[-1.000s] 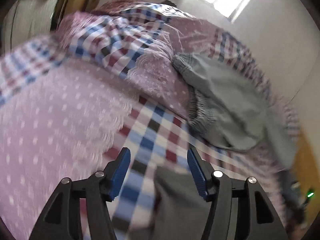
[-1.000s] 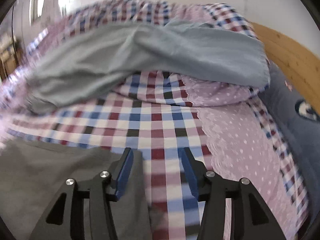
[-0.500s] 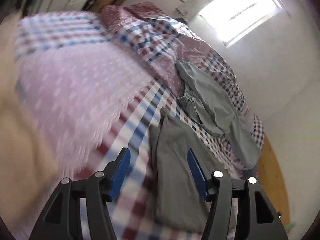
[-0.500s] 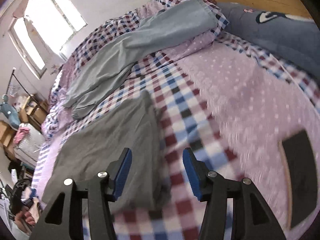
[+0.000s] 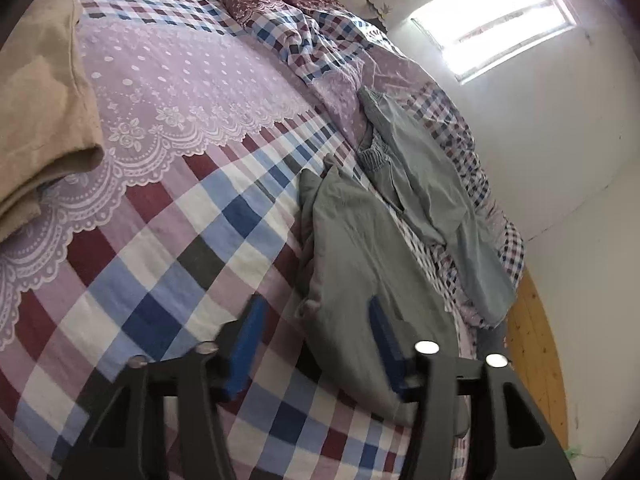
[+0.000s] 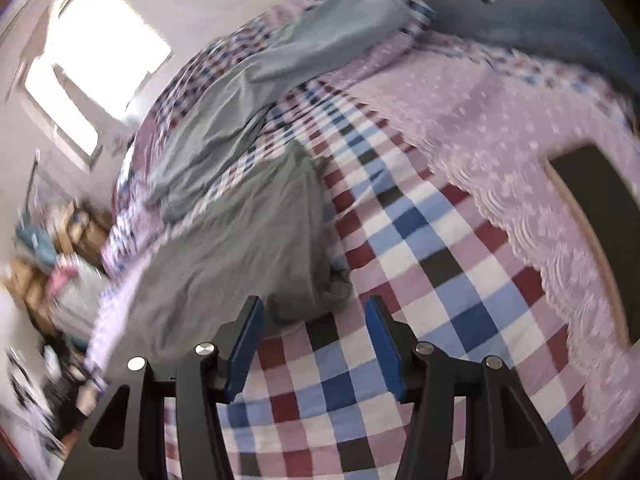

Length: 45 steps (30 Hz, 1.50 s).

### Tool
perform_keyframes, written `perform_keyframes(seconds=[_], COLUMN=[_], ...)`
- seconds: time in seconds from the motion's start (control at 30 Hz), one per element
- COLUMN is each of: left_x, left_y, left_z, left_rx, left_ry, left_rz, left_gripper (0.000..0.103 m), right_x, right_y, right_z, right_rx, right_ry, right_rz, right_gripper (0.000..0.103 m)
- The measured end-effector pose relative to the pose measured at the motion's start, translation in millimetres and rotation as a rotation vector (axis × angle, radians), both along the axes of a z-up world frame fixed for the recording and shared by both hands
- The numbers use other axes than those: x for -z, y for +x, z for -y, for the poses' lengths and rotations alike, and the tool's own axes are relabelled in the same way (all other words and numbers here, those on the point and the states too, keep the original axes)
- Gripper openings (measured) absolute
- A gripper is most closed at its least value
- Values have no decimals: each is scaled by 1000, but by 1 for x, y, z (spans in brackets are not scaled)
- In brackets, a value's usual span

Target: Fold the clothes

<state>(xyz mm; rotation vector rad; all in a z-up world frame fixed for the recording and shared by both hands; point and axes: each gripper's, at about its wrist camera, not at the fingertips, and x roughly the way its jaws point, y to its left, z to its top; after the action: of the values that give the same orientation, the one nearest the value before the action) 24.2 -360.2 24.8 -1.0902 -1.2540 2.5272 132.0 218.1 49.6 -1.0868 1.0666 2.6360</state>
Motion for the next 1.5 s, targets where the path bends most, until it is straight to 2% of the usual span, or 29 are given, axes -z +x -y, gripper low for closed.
perform_keyframes(seconds=[0.07, 0.2, 0.37, 0.4, 0.47, 0.6, 0.67, 0.93, 1.2, 1.5], left_x=[3, 8, 11, 12, 13, 15, 17, 18, 19, 19], left_y=[-2, -5, -8, -8, -9, -10, -11, -13, -12, -13], left_z=[0, -3, -13, -14, -14, -13, -12, -13, -11, -11], left_rx=[0, 2, 10, 8, 5, 6, 5, -23, -28, -38], left_ry=[12, 5, -18, -21, -24, -21, -10, -15, -8, 0], left_rz=[3, 25, 28, 30, 37, 38, 42, 60, 66, 71], left_gripper=[46, 44, 28, 21, 19, 12, 11, 8, 7, 7], right_x=[5, 12, 15, 16, 13, -6, -8, 5, 10, 16], right_y=[1, -6, -20, -23, -27, -29, -27, -33, -41, -46], right_z=[-8, -11, -2, 0, 6, 29, 34, 48, 67, 73], right_rx=[22, 17, -16, -19, -29, -132, -178, -286, -333, -361], right_ry=[-55, -97, -52, -34, 46, 370, 455, 548, 633, 664], right_rz=[2, 3, 26, 37, 63, 95, 96, 135, 136, 138], right_gripper=[56, 56, 56, 56, 54, 54, 54, 34, 27, 10])
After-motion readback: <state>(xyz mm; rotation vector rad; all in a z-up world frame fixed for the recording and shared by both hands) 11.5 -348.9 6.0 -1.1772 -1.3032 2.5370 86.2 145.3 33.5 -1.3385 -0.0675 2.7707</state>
